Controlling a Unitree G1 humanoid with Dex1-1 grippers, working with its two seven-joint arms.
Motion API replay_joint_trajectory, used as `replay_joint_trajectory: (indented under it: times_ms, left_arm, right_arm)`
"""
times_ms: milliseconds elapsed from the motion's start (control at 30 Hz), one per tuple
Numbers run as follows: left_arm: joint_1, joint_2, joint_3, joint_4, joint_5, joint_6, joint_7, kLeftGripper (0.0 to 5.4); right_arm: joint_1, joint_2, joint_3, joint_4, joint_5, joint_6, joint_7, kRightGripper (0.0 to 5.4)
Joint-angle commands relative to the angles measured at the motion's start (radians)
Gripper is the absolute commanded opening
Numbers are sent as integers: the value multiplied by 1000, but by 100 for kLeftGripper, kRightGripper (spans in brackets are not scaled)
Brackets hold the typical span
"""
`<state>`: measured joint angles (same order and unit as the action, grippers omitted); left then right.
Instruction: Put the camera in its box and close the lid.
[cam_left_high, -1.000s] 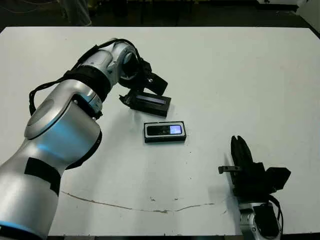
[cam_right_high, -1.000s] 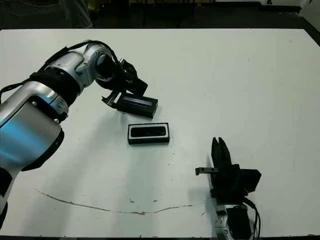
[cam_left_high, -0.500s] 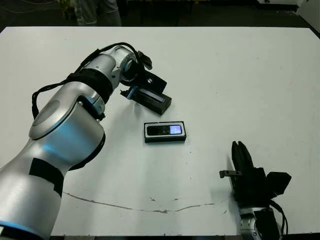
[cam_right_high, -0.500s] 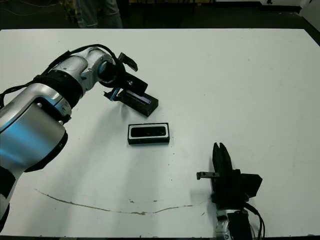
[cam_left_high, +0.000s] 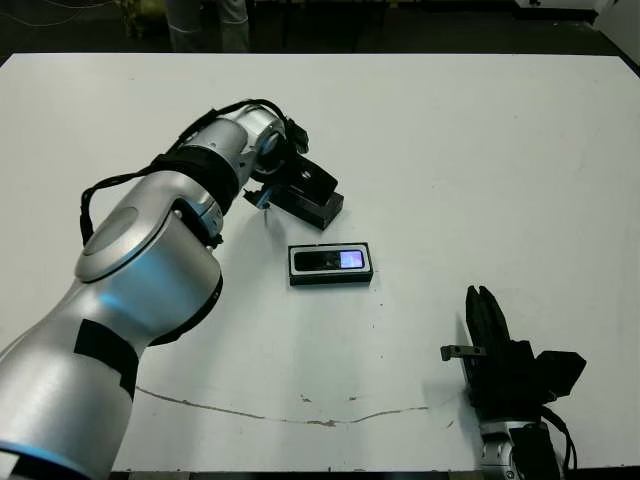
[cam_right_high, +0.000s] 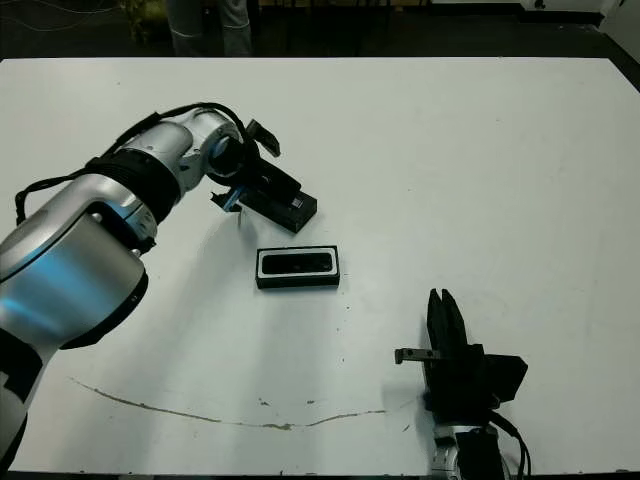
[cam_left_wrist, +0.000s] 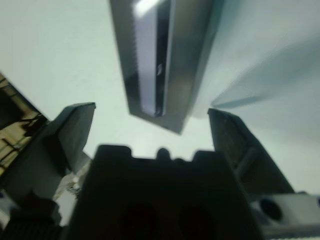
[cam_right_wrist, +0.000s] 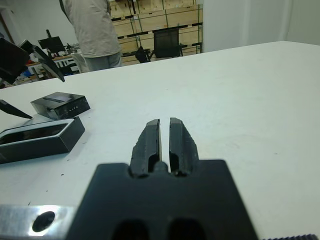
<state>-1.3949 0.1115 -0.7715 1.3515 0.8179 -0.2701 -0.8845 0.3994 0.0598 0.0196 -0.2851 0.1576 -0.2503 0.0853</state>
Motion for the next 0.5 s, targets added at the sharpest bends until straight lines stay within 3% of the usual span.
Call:
replay_joint_trajectory:
  times_ms: [33, 267, 500]
  left_arm:
    - [-3, 1, 20, 6, -18, 7, -53, 539]
    - [-3, -2, 36, 4, -19, 40, -60, 539]
    - [22, -35, 44, 14, -29, 101, -91, 539]
  right_arm:
    - [16, 8, -3, 2, -11, 25, -23, 0]
    - [6, 10, 2, 28, -3, -10, -9, 0]
    - [29, 15, 4, 9, 0, 2, -17, 0]
